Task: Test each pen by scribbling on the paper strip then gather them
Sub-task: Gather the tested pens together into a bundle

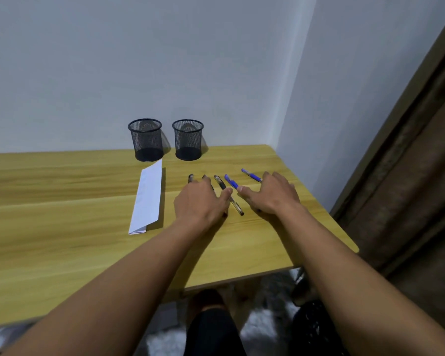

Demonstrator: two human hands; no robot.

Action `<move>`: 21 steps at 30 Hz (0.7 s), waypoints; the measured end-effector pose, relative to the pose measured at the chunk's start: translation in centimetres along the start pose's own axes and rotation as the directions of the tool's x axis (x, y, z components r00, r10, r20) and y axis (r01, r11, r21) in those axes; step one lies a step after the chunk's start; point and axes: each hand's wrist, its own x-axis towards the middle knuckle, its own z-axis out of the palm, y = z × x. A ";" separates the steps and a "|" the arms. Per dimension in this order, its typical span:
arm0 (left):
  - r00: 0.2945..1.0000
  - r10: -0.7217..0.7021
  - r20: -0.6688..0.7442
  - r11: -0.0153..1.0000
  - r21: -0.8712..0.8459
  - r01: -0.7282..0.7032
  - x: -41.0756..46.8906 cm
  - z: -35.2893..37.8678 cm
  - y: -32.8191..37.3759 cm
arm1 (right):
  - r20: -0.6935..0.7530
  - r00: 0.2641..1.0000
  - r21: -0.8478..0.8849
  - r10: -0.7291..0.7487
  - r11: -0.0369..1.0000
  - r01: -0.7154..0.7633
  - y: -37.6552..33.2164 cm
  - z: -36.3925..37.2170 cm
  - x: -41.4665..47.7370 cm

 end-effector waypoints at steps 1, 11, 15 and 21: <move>1.000 -0.011 -0.002 1.000 0.021 0.011 0.2 0.3 0.3 | 0.002 1.000 0.005 -0.003 1.000 0.003 0.1 0.1 0.2; 0.994 -0.105 -0.039 0.992 -0.074 0.102 1.9 1.0 1.4 | -0.019 0.992 0.154 -0.127 0.980 0.128 1.6 0.7 1.3; 0.991 -0.133 -0.020 0.982 -0.140 0.129 2.9 0.7 0.8 | -0.005 0.989 0.187 -0.149 0.971 0.147 2.0 0.6 1.6; 0.981 -0.193 -0.015 0.955 -0.232 0.185 3.7 -0.2 0.4 | -0.003 0.987 0.246 -0.161 0.956 0.157 2.1 0.3 1.9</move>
